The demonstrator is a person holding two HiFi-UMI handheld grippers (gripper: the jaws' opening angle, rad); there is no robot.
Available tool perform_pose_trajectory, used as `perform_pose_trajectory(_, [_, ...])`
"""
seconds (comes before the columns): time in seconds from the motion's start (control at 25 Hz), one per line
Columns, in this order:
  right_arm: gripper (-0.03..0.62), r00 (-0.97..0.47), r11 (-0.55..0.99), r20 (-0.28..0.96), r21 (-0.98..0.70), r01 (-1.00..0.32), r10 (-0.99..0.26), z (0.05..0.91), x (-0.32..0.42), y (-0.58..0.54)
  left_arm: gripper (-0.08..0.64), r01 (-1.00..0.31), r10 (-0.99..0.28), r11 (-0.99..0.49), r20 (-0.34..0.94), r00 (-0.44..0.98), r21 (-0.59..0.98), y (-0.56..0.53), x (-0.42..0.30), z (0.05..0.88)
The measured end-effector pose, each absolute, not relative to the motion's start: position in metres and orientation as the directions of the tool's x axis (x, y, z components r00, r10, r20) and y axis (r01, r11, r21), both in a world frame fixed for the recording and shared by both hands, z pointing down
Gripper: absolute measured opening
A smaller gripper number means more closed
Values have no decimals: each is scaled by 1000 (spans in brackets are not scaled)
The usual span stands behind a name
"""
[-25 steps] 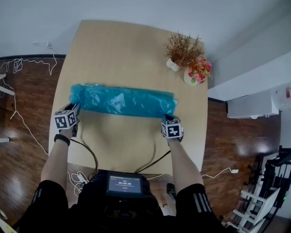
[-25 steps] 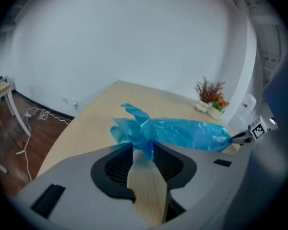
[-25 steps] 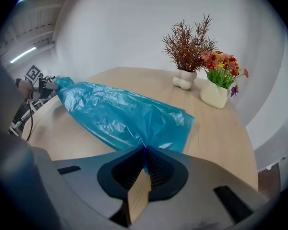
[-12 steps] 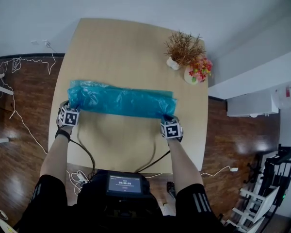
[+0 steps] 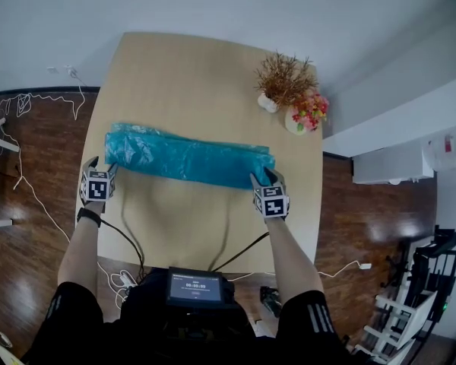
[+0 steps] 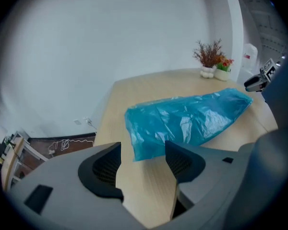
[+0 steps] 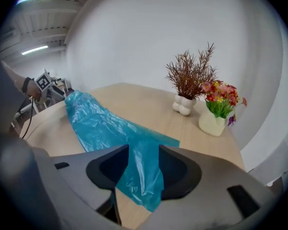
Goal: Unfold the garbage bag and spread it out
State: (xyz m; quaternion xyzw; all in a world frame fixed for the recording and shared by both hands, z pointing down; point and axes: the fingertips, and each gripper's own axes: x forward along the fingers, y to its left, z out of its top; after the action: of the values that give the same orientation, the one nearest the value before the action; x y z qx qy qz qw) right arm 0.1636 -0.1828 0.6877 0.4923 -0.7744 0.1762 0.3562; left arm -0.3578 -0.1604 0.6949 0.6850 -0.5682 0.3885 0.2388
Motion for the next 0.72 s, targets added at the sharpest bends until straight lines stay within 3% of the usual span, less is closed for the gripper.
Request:
perform_pose_trajectory(0.28, [222, -339, 524, 739, 22, -851, -582, 693, 143, -200, 291, -970, -666, -222, 742, 80, -95, -181, -370, 655])
perform_pose_trajectory(0.48, [222, -338, 602, 790, 48, -797, -511, 714, 132, -209, 290, -884, -614, -446, 766, 188, -141, -216, -309, 658])
perform_pose_trajectory(0.72, [222, -322, 629, 832, 40, -777, -451, 729, 120, -229, 288, -677, -489, -703, 839, 239, -217, -248, -241, 699])
